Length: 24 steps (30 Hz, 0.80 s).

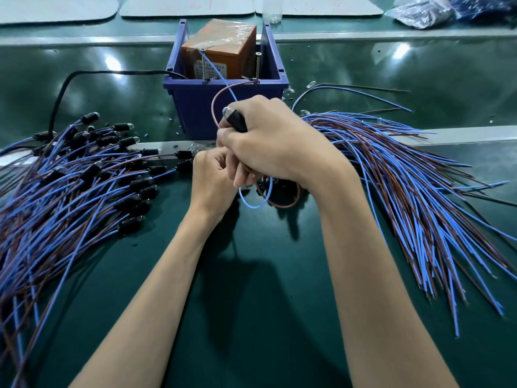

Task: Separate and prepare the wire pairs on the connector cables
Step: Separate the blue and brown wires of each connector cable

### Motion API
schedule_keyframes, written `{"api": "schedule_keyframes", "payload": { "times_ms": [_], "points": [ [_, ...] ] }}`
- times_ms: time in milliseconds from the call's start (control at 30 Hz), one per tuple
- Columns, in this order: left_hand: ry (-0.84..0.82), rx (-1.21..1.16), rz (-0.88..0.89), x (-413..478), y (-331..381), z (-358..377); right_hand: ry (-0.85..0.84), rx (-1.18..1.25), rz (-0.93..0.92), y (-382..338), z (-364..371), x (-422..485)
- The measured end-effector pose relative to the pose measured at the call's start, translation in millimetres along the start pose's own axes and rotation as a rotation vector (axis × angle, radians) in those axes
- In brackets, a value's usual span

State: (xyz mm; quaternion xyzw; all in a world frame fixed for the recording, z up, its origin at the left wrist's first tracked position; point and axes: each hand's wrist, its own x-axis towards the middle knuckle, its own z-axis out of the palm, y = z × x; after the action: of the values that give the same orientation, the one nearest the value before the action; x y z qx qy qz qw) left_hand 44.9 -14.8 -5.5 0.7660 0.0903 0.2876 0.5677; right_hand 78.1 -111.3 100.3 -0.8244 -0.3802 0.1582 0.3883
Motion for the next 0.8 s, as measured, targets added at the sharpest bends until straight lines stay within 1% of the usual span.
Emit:
{"api": "schedule_keyframes", "payload": {
  "times_ms": [133, 267, 333, 467, 567, 633, 800],
  "points": [
    [0.005, -0.045, -0.021, -1, 1, 1, 0.022, 0.099, 0.018, 7, -11, -5],
    [0.090, -0.162, -0.072, 2, 4, 2, 0.066, 0.210, 0.075, 14, -24, -10],
    [0.153, -0.211, -0.096, 3, 4, 0, 0.148, 0.270, 0.108, 18, -34, -13],
    [0.297, -0.292, -0.149, 8, 4, -2, 0.416, 0.401, 0.183, 28, -51, -17],
    [0.346, -0.326, -0.174, 11, 4, -1, 0.580, 0.444, 0.218, 34, -56, -17],
    [0.350, -0.346, -0.177, 11, 3, -1, 0.667, 0.501, 0.209, 35, -56, -17],
    [0.362, -0.396, -0.197, 11, 3, -1, 0.830, 0.598, 0.099, 34, -54, -19]
  ]
}}
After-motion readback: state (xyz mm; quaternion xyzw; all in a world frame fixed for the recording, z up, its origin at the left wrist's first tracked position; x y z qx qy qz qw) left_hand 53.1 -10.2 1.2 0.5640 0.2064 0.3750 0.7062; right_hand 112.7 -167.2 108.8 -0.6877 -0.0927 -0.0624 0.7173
